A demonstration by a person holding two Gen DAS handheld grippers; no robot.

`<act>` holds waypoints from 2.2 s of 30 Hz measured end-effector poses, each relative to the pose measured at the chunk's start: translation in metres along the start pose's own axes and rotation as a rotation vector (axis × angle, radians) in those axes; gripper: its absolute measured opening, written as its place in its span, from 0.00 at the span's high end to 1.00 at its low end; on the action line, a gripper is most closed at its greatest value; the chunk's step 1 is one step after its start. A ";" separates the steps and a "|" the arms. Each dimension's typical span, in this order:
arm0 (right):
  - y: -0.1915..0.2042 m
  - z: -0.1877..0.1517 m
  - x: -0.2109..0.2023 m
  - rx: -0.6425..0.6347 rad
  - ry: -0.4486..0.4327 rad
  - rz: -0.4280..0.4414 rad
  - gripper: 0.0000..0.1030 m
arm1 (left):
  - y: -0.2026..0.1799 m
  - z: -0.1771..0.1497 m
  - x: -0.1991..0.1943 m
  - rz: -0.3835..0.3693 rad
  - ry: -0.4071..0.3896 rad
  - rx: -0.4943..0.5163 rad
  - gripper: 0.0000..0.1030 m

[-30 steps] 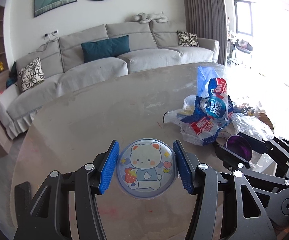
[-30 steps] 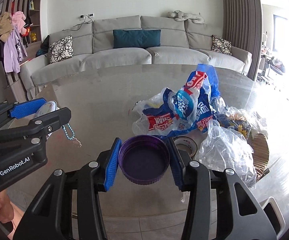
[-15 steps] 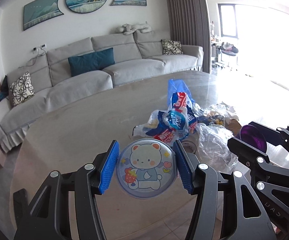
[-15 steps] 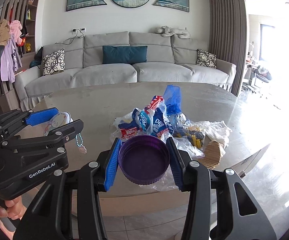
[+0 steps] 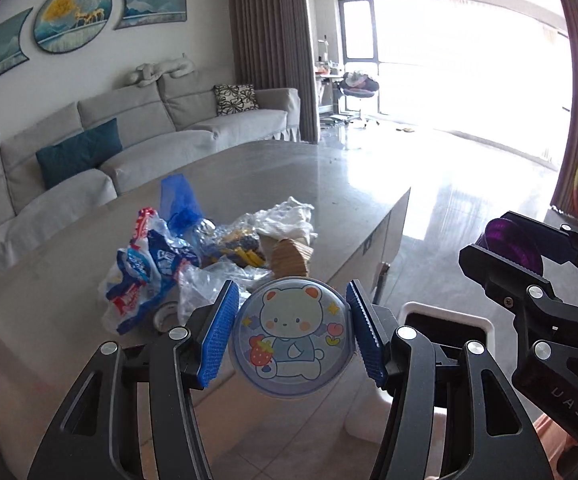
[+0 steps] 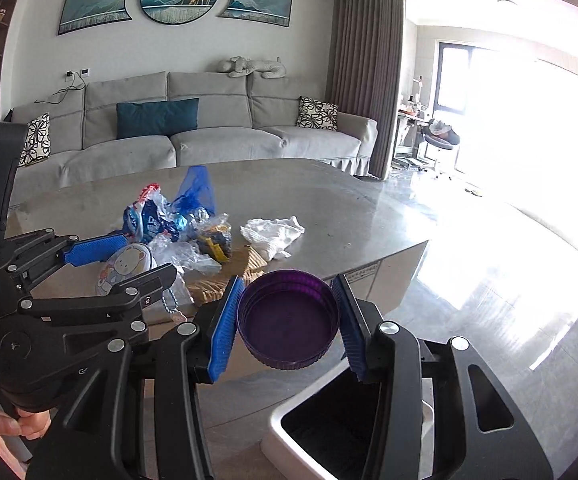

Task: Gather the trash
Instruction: 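Carry both lids over the white trash bin with both grippers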

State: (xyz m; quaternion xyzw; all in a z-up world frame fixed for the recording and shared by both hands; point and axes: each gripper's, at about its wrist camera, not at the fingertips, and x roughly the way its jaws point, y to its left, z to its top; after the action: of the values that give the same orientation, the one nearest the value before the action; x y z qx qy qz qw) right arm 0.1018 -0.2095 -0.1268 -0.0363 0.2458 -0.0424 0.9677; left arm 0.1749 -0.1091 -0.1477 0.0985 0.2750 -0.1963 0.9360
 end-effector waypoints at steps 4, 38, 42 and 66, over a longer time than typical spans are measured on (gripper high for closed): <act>-0.037 -0.020 0.001 0.034 0.028 -0.064 0.54 | -0.044 0.000 0.014 -0.075 0.015 0.052 0.45; -0.156 -0.099 0.099 0.037 0.238 -0.144 0.54 | -0.173 -0.049 0.162 -0.097 0.215 0.193 0.45; -0.159 -0.106 0.106 0.038 0.264 -0.129 0.54 | -0.180 -0.061 0.175 -0.104 0.236 0.199 0.45; -0.146 -0.128 0.150 -0.010 0.397 -0.086 0.54 | -0.189 -0.090 0.218 -0.171 0.383 0.191 0.05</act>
State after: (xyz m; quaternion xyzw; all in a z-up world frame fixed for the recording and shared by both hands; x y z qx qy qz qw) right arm 0.1624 -0.3759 -0.2970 -0.0427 0.4300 -0.0888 0.8975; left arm 0.2207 -0.3221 -0.3579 0.1983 0.4351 -0.2777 0.8332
